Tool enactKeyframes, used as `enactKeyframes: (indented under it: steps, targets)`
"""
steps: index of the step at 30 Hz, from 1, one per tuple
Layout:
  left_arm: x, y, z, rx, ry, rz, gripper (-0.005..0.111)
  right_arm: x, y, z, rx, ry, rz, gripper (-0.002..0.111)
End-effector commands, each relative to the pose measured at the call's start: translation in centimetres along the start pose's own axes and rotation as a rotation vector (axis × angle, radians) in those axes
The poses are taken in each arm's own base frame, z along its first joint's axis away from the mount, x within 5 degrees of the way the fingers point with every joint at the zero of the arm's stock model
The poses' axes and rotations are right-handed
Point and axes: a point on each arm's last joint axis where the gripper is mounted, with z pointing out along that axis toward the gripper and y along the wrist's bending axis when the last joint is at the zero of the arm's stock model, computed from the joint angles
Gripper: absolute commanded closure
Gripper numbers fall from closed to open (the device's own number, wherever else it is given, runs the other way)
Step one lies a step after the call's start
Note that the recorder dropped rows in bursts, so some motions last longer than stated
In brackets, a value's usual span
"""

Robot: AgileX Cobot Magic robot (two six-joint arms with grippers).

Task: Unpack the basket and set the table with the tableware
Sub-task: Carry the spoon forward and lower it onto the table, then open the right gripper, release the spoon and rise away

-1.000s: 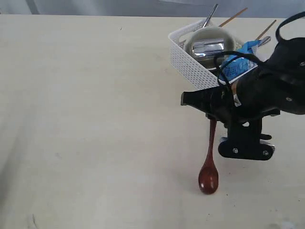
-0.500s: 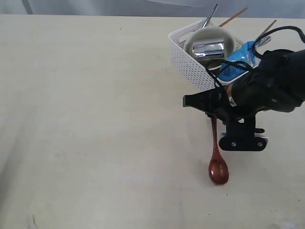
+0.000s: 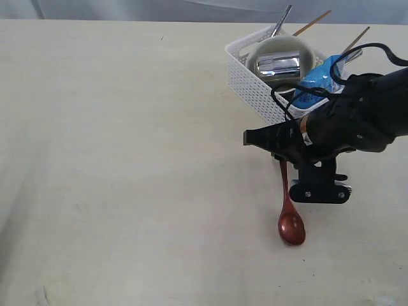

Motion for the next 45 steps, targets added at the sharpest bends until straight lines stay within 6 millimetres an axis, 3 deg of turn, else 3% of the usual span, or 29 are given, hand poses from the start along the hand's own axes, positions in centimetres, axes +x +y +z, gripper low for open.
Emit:
enactKeyframes:
  steps: [1,5,16,20,27,32,35,41,45]
  targets:
    - [0.0,0.0,0.0,0.007,-0.006,-0.009,0.069,-0.1,0.3,0.1,-0.012,-0.01,0.007,0.088]
    - [0.0,0.0,0.0,0.007,-0.006,-0.009,0.069,-0.1,0.3,0.1,-0.011,-0.009,0.007,0.076]
    - [0.0,0.0,0.0,0.007,-0.006,-0.009,0.069,0.6,-0.3,-0.8,0.057,0.051,0.075,0.075]
    - [0.0,0.0,0.0,0.007,-0.006,-0.009,0.069,2.3,-1.0,-3.1,0.132,0.148,0.161,0.075]
    - [0.0,0.0,0.0,0.006,-0.003,-0.009,0.069,6.9,-2.8,-9.5,0.332,0.377,0.308,0.075]
    - [0.0,0.0,0.0,0.006,-0.003,-0.009,0.069,13.1,-4.4,-14.8,0.577,0.452,0.832,0.075]
    - [0.0,0.0,0.0,0.006,-0.003,-0.009,0.069,16.4,-3.7,-17.3,0.691,0.444,1.187,0.075]
    - [0.0,0.0,0.0,0.006,-0.003,-0.009,0.069,20.5,1.6,-19.4,0.844,0.338,1.987,0.075]
    - [0.0,0.0,0.0,0.006,-0.003,-0.009,0.069,21.6,6.8,-19.1,0.964,0.248,2.521,0.075]
